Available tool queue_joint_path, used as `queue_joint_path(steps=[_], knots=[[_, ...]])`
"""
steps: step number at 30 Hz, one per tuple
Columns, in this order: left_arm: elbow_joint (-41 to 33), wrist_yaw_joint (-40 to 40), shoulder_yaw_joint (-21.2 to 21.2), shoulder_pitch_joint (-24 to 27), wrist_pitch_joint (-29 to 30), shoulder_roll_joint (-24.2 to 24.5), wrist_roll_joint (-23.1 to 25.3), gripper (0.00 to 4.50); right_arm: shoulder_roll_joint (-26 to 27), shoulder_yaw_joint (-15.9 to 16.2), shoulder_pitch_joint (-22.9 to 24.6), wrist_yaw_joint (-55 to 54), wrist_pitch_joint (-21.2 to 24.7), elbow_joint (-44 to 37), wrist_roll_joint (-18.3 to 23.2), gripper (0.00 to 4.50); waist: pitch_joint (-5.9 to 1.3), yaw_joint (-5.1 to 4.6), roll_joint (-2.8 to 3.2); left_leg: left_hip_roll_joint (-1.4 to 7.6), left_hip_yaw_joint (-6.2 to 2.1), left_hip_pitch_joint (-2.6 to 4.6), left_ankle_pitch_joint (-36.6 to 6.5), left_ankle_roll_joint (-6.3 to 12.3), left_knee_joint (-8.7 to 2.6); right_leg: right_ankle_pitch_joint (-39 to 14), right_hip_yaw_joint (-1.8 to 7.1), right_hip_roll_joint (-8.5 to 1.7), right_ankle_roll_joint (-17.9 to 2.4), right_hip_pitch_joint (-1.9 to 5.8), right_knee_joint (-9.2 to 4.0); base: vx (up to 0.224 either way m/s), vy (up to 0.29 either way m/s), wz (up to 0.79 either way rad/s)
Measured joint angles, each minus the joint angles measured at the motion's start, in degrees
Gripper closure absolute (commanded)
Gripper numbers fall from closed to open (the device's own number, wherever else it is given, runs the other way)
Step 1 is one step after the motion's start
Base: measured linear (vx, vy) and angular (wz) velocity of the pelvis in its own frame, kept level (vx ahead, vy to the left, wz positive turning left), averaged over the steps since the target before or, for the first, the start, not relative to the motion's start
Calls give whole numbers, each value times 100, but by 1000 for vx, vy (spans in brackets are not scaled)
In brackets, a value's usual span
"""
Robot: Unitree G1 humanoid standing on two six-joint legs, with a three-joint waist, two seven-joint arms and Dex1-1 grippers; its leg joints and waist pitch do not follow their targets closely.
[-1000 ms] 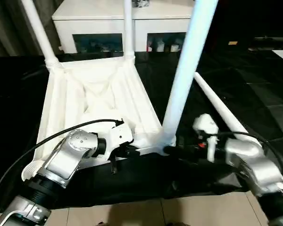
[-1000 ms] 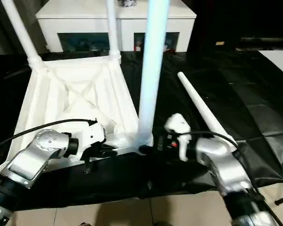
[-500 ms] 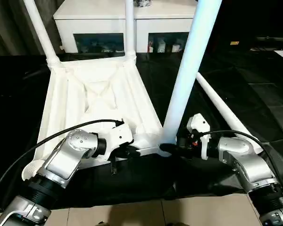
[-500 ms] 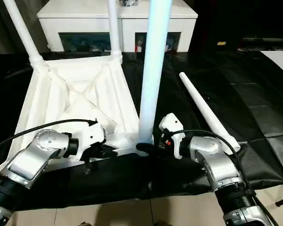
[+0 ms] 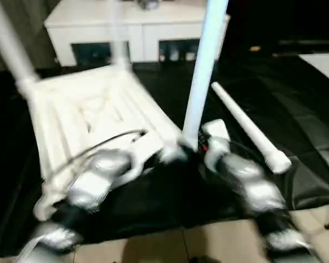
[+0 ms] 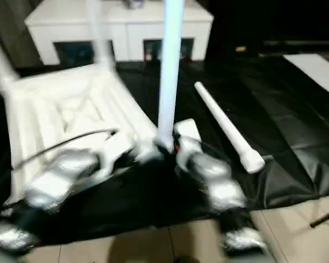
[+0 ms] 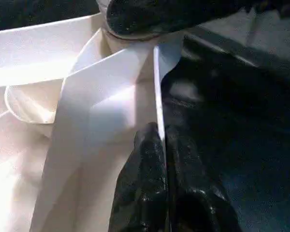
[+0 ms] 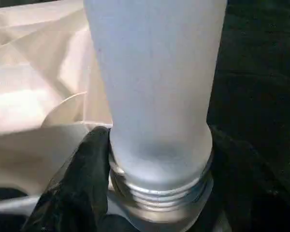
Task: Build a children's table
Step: Insert table leg to table base
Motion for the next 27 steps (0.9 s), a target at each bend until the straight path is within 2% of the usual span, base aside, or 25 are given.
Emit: queue_joint_path(steps=[4, 5, 8, 9, 13, 16, 21, 23, 27], knots=[[413, 532, 36, -259, 88, -447, 153, 450, 172, -89, -392, -614, -135, 551, -201, 185, -17, 23, 26, -5, 2, -7, 0, 0, 0, 0, 2, -7, 0, 4, -3, 0, 0, 0], [431, 558, 34, -267, 81, -477, 171, 450, 181, -124, -399, -612, -210, 603, -202, 130, -21, 36, 33, -5, 2, -8, 0, 1, 0, 0, 1, -7, 0, 5, -4, 0, 0, 0], [412, 558, 23, -273, 52, -471, 199, 450, 203, -183, -354, -524, -326, 589, -194, 109, -28, 62, 43, -2, 2, -11, 0, 1, -4, 0, -2, -6, 1, 4, -3, 0, 0, 0], [361, 540, -11, -255, 45, -430, 198, 450, 186, -185, -250, -446, -390, 493, -188, 80, -28, 79, 43, 0, 2, -13, 0, 1, -6, -1, -4, -5, 1, 1, -2, 0, 0, 0], [144, 382, -85, -159, 33, -234, 193, 450, 25, -110, -42, -96, -329, 159, -174, 53, -27, 115, 44, 4, 3, -15, 0, 1, -15, 10, -5, -2, -16, -5, 0, 0, 0, 0], [-251, 52, -108, 58, 35, 46, 119, 450, -468, 123, 306, 604, -37, -540, -56, 53, -27, 134, 44, 6, 2, -19, 0, 1, -19, 0, -6, 0, -1, -8, -1, 0, 0, 0], [-744, -731, -142, 382, -213, 732, -67, 450, -1789, 560, 1083, 2646, 135, -1932, 331, 53, -27, 159, 44, 6, 4, -19, -2, 3, -23, -10, -4, -1, 13, -3, -9, 0, 0, 0], [-868, -1033, -143, 472, -295, 972, -158, 450, -2091, 645, 1281, 3206, 192, -2245, 482, 53, -27, 160, 44, 7, 4, -14, -2, 3, -23, -18, -4, -1, 26, -1, -5, 0, 0, 0], [-1160, -1740, -186, 688, -458, 1383, -463, 450, -2443, 678, 1376, 3803, 370, -2416, 668, 53, -26, 159, 46, 7, 4, -12, -2, 3, -22, -25, -1, -1, 38, -1, -2, 0, 0, 0]])
